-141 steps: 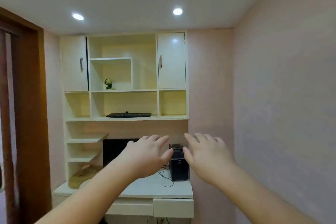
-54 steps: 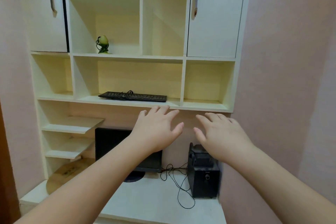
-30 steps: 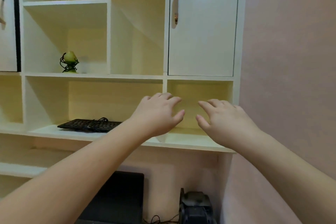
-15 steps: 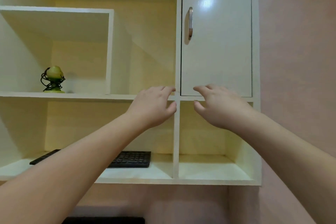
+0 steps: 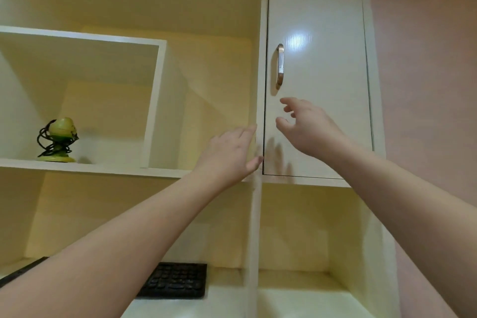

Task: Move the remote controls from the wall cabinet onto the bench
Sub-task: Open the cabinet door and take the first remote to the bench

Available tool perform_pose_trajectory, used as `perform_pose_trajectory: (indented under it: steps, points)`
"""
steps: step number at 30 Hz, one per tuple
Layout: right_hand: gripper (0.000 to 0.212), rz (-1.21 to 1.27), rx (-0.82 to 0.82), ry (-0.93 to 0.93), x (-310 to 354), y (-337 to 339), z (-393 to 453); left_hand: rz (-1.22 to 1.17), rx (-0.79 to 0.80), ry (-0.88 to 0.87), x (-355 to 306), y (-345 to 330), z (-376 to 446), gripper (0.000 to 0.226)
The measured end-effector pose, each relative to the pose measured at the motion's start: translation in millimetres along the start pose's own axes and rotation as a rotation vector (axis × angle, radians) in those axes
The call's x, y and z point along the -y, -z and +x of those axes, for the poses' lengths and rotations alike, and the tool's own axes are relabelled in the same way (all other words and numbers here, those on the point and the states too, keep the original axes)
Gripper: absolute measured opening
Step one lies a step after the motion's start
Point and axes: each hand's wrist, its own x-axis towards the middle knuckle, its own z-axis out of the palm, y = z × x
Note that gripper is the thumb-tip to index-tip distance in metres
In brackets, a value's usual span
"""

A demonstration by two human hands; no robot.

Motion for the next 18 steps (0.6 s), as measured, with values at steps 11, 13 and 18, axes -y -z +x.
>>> perform_pose_trajectory:
  steps: [11, 13, 18]
  points:
    - [0.053, 0.539, -0.069, -0.096, -11, -5, 69, 0.162, 0.056, -0.123, 7, -37, 6, 0.088]
    - [0.049, 0.666, -0.036, -0.102, -12, -7, 77, 0.182, 0.075, -0.129, 7, -38, 6, 0.092]
    - [0.040, 0.895, 0.023, -0.096, -18, -8, 89, 0.219, 0.141, -0.134, 6, -38, 6, 0.112]
